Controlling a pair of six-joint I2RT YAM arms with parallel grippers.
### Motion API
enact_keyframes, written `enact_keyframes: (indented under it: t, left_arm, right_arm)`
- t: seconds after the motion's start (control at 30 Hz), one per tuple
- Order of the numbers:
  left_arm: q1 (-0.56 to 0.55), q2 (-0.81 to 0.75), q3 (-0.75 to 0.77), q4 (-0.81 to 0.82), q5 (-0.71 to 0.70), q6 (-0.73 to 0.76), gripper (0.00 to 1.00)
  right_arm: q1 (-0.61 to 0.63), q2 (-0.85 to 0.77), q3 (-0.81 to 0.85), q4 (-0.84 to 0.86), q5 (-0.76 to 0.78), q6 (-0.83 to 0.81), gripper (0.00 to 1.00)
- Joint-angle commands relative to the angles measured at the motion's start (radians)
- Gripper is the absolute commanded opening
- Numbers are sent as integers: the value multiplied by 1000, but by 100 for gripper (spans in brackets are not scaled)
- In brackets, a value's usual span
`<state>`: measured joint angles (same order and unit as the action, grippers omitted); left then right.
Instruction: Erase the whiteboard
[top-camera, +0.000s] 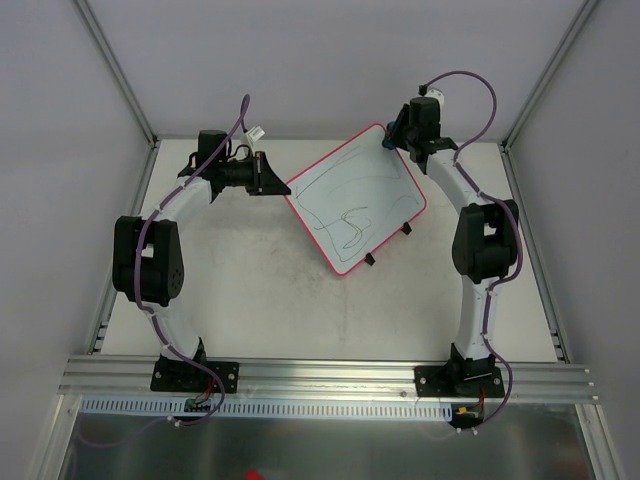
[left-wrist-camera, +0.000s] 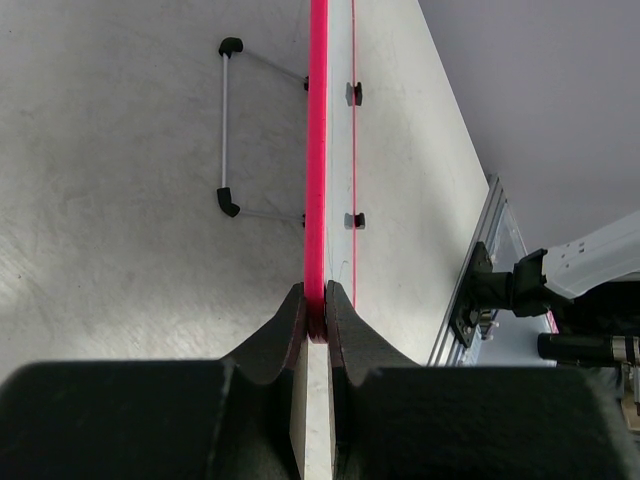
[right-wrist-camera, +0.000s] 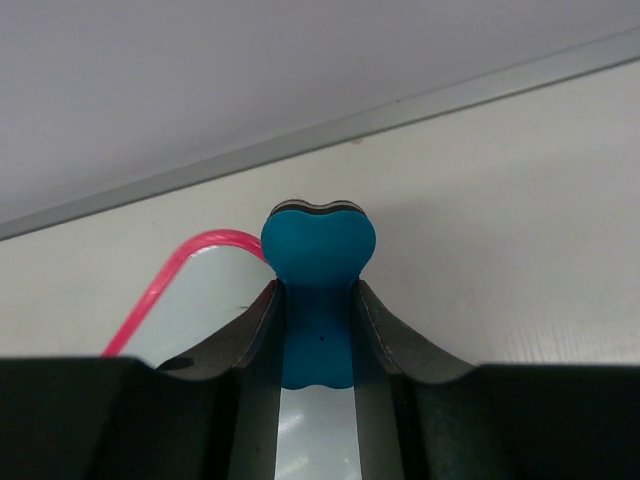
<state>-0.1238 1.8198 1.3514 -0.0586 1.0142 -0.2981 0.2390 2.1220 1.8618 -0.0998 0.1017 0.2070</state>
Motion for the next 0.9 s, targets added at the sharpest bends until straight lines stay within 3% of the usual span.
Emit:
enact_keyframes:
  t: [0.0,0.37,0.6,0.87]
  left_arm:
    - [-17,-14,37,11,60,83,0]
    - [-17,-17,46,-3,69,91,0]
    - [-17,-11,52,-9,64,96,0]
    - [-17,-7,64,-10,64,96,0]
  right_arm:
    - [9,25,46,160,-65,46,0]
    - [19,93,140,196,-66,48,0]
    - [34,43,37,204,-126,11,0]
    - [98,-74,-102,155,-188,-191,0]
